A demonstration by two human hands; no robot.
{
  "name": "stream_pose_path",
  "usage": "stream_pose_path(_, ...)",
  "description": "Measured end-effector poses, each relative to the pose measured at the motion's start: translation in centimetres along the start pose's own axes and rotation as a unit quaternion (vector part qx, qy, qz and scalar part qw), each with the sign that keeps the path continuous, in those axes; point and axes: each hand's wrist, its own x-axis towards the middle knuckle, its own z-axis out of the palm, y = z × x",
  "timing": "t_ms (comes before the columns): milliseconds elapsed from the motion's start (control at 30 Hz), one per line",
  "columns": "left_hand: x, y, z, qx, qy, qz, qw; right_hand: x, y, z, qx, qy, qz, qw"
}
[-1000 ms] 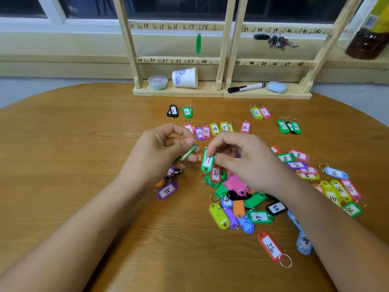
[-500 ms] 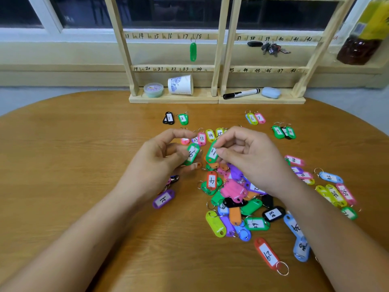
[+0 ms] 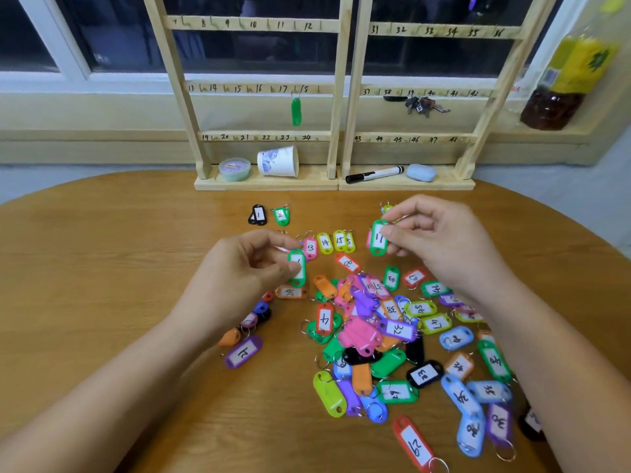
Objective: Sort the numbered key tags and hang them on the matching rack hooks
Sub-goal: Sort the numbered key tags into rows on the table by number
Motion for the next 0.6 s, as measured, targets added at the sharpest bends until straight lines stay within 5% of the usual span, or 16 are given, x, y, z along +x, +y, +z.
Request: stream_pose_path(600, 14.6, 3.2, 8.2, 0.21, -0.07, 0.02, 0.975, 5.0, 6.3, -4.1, -0.04, 0.028, 0.053, 0.997)
